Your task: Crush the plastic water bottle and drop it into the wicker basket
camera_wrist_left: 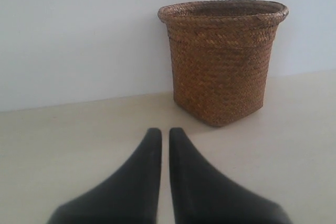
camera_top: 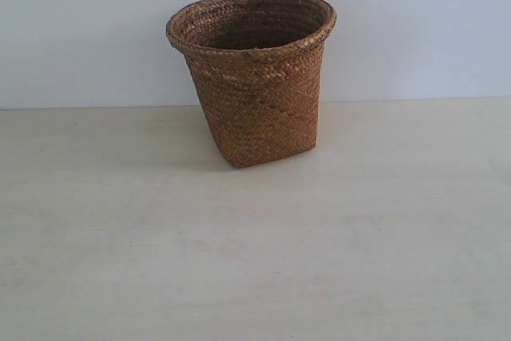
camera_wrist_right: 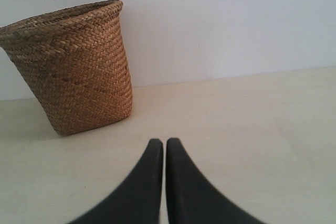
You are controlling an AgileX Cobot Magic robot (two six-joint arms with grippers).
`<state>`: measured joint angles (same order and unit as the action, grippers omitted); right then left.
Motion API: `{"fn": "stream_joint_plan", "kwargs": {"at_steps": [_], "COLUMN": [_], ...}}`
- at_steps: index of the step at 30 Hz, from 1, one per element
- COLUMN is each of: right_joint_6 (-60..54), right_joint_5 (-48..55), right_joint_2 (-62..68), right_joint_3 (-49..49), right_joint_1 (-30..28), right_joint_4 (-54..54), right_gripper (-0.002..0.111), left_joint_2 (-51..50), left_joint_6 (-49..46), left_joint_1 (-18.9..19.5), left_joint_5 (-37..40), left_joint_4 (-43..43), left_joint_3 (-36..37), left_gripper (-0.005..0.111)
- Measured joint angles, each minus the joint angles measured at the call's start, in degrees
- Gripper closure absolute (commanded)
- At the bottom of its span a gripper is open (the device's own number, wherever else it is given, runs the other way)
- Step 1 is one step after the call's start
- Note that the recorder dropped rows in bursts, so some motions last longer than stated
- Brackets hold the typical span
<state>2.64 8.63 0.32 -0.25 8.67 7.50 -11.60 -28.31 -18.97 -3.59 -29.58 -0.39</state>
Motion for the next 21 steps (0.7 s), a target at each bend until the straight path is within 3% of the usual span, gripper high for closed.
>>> {"fn": "stream_joint_plan", "kwargs": {"at_steps": [6, 10, 15, 21], "right_joint_6": [0.0, 0.1, 0.1, 0.3], "right_joint_5": [0.0, 0.0, 0.0, 0.0], "right_joint_2": [0.0, 0.0, 0.0, 0.0], "right_joint_3": [0.0, 0.0, 0.3, 0.3], "right_joint_1": [0.0, 0.0, 0.0, 0.0], "right_joint_4": [0.0, 0.0, 0.0, 0.0], "right_gripper": [0.108, 0.108, 0.108, 0.108], "left_joint_2": [0.3, 2.7, 8.6, 11.4], "left_joint_6": [13.6, 16.9, 21.9, 27.7], "left_joint_1": [0.0, 2.1, 7.9, 9.7], "left_joint_5": [0.1, 2.7, 8.3, 13.8], "left_joint_4": [14.1, 17.7, 21.9, 25.8], "left_joint_3": [0.0, 0.0, 0.2, 0.2], "left_gripper": [0.102, 0.102, 0.102, 0.102]}}
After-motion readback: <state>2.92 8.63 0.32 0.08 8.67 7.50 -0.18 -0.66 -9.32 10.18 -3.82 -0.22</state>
